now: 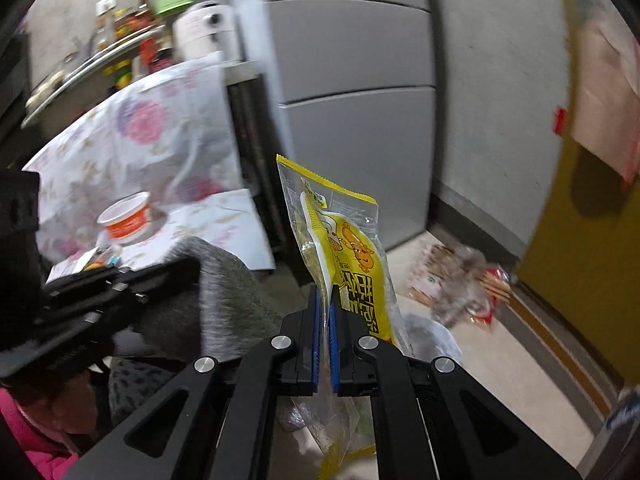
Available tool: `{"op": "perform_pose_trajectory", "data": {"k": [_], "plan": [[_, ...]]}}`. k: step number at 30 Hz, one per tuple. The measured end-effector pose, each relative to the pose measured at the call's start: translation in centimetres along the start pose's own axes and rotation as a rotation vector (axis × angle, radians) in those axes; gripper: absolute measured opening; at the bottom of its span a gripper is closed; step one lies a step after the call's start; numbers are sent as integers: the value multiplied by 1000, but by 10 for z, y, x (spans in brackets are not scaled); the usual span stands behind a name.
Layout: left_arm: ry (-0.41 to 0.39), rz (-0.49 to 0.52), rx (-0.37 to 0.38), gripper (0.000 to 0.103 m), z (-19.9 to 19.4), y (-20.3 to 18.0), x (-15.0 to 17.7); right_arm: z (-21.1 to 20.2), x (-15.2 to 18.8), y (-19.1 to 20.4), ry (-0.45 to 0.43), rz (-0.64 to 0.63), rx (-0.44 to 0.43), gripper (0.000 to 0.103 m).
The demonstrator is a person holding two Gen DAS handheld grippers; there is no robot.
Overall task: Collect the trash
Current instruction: 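Carry the snack bag and grey cloth to the bin and open both grippers, then move both grippers back over the chair seat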
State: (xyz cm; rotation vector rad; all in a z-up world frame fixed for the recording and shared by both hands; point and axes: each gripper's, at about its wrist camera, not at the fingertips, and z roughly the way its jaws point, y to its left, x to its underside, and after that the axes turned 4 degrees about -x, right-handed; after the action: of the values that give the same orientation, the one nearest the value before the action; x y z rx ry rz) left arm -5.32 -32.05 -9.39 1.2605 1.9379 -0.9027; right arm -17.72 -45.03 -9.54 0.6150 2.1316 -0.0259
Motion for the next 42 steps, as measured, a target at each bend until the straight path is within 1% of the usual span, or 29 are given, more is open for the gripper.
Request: {"op": "perform_pose_trajectory", "data": {"k": [6, 10, 11, 13, 15, 16, 17, 18, 20, 21, 23, 24, 25, 29, 33, 35, 37, 38, 39, 41, 42], "plan": [[112, 43, 24, 3, 64, -16, 12, 15, 19, -47, 39, 125, -5, 5], [183, 78, 21, 4, 97, -23, 19, 36, 32, -68, 83, 189, -14, 5], [193, 78, 16, 6, 101, -22, 21, 40, 34, -73, 93, 202, -18, 5], [236, 70, 19, 14, 115, -18, 25, 56, 40, -84, 119, 252, -40, 5], [269, 52, 20, 45, 123, -12, 29, 76, 47, -94, 152, 309, -53, 5], [275, 40, 27, 48, 124, -8, 30, 88, 51, -99, 173, 336, -63, 6], [275, 34, 22, 55, 125, -7, 30, 95, 53, -100, 187, 352, -70, 9], [274, 25, 19, 57, 125, -3, 30, 106, 57, -103, 209, 374, -74, 11], [271, 14, 14, 57, 123, 1, 28, 123, 63, -106, 246, 398, -70, 24], [264, 10, 1, 57, 119, 4, 27, 128, 64, -107, 256, 403, -50, 33], [239, 4, -24, 57, 109, 13, 24, 131, 64, -107, 264, 405, -35, 38], [228, 1, -38, 57, 105, 16, 23, 129, 64, -106, 263, 406, -26, 43], [217, -2, -54, 57, 99, 19, 20, 128, 61, -105, 259, 401, -22, 44], [159, -31, -119, 57, 64, 40, 13, 106, 46, -98, 206, 357, 9, 44], [106, -61, -176, 57, 25, 59, 9, 71, 18, -78, 104, 308, 26, 45], [77, -74, -210, 57, 4, 68, 9, 54, 4, -57, 55, 264, 10, 46], [56, -87, -254, 57, -23, 78, 15, 44, -7, -33, 29, 211, -21, 46], [47, -96, -274, 57, -37, 83, 20, 41, -11, -20, 22, 183, -39, 46], [43, -100, -289, 57, -46, 86, 24, 39, -17, 2, 19, 132, -74, 46], [41, -103, -332, 58, -68, 95, 35, 41, -22, 30, 27, 68, -123, 46], [42, -107, -371, 58, -81, 101, 42, 44, -25, 50, 35, 26, -157, 46]]}}
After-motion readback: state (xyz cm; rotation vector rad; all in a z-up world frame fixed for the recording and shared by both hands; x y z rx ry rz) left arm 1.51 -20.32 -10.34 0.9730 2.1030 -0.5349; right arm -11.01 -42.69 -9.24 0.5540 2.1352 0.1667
